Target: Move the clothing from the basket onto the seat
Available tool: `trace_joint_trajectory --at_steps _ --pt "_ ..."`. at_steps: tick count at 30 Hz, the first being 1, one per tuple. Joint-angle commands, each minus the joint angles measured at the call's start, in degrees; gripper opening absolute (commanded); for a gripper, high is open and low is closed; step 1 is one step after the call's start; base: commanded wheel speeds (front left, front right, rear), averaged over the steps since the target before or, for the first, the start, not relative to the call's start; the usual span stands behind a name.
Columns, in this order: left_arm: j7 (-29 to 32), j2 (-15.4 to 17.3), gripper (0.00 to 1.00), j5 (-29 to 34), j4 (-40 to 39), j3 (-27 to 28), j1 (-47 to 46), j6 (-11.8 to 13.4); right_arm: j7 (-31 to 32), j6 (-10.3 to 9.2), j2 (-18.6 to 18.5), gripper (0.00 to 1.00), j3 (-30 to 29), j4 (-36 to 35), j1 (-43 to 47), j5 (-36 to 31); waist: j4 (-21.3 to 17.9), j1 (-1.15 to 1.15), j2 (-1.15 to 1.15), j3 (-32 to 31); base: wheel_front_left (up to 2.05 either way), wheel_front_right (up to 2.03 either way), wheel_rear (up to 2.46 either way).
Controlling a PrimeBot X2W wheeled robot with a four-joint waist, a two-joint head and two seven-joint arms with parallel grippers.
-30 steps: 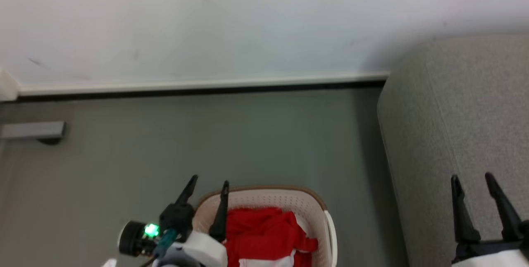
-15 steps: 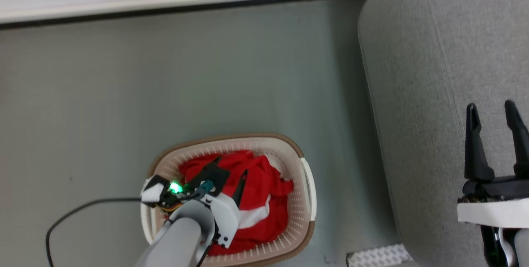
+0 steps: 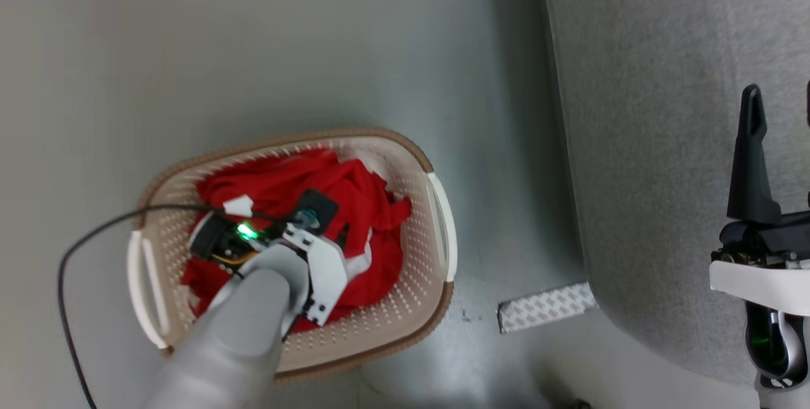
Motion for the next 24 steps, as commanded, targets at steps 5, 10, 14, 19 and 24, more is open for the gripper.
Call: trace_joint_trajectory --at_steps 5,10,14,19,24 --pt "-0.51 1.23 1.00 -1.53 2.54 0.71 -3.26 -0.22 0.03 -0.14 0.42 1.00 0.14 -1.40 -1.49 0.25 -2.07 -0.02 0.00 5.74 0.00 0.00 0.00" --pt "-0.59 2.99 1.00 -1.74 5.04 0.52 -5.48 -0.13 0.03 -0.14 0.68 1.00 0.12 -1.90 -1.91 0.44 -3.39 -0.02 0.00 8.24 0.00 0.00 0.00" --pt "-0.62 3.92 1.00 -1.82 6.22 0.31 -7.15 0.66 0.03 -0.14 0.91 1.00 -0.77 -2.38 -1.77 0.60 -4.33 -0.02 0.00 9.79 0.00 0.00 0.00" --pt "0.29 4.24 0.82 -2.28 7.70 -0.26 -7.71 -0.22 0.03 -0.14 1.24 1.00 -0.79 -2.00 -1.31 0.46 -4.83 -0.02 0.00 10.52 0.00 0.00 0.00" --pt "-1.82 2.88 0.00 -2.81 7.94 -1.16 -7.69 -1.33 0.03 -0.14 1.47 1.00 -0.96 -1.04 -1.65 0.29 -4.11 -0.02 0.00 9.16 0.00 0.00 0.00"
